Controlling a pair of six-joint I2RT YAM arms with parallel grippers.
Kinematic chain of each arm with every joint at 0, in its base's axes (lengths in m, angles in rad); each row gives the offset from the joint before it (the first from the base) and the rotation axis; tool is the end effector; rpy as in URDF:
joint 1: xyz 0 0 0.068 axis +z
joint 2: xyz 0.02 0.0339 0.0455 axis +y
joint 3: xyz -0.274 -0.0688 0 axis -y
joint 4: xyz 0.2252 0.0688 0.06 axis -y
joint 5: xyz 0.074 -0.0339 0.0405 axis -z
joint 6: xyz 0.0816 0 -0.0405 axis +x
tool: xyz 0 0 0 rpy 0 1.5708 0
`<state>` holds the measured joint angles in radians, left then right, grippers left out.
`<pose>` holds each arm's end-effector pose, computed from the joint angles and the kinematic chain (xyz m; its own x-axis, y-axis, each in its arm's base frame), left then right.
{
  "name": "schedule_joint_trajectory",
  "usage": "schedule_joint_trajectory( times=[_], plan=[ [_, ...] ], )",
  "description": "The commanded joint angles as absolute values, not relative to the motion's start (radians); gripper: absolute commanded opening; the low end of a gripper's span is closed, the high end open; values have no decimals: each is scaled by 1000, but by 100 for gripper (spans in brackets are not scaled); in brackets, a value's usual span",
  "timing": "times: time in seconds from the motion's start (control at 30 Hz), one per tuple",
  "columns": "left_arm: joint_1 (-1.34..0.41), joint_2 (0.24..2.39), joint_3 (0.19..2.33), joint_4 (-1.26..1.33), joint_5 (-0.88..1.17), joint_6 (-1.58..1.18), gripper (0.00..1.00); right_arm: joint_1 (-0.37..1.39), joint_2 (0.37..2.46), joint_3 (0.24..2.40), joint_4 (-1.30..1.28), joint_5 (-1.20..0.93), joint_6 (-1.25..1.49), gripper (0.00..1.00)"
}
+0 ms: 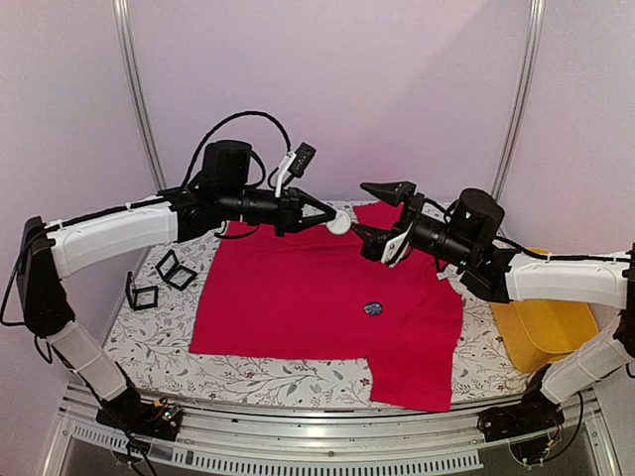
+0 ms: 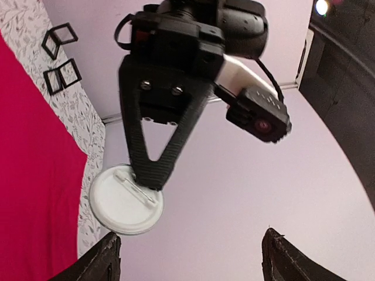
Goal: Pin the brooch onto the clothing
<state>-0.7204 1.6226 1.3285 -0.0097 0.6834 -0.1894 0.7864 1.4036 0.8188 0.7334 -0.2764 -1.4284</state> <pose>0.2652 -0.3013 0.3382 -0.4024 0.1589 -0.9016 0.9048 0.2191 -0.3652 0.2287 0.2607 0.3320 0.8776 -0.4687 -0.1004 -0.0202 0.1731 -0.9847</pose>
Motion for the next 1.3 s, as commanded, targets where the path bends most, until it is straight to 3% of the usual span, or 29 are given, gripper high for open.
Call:
schedule_joint_trajectory(
  times=[0.0, 0.13, 0.23, 0.3, 0.37, 0.57, 0.77, 1.1, 1.27],
  plan=[
    [-745, 1571, 1307, -57, 573, -72, 0, 632, 1321, 1045, 276, -610, -724, 84],
    [-756, 1568, 1306, -75, 551, -36, 0, 554, 1411, 1209, 102, -819, -327, 83],
    [-769, 1571, 1316, -98, 535, -7, 0, 551, 1510, 1362, -124, -928, -213, 72],
    [-773, 1571, 1321, -108, 530, -2, 0, 551, 1579, 1431, -234, -974, -188, 57],
    [-776, 1571, 1322, -113, 526, -2, 0, 556, 1626, 1451, -278, -987, -193, 49],
    [-783, 1582, 1332, -127, 523, -2, 0, 602, 1667, 1440, -304, -938, -213, 46],
    [-791, 1588, 1343, -137, 520, -2, 0, 627, 1705, 1432, -308, -946, -217, 36],
    [-793, 1570, 1342, -189, 473, 65, 0, 581, 1647, 1444, -394, -808, -266, 40],
    [-794, 1564, 1341, -194, 451, 87, 0, 617, 1615, 1417, -440, -907, -363, 53]
  ],
)
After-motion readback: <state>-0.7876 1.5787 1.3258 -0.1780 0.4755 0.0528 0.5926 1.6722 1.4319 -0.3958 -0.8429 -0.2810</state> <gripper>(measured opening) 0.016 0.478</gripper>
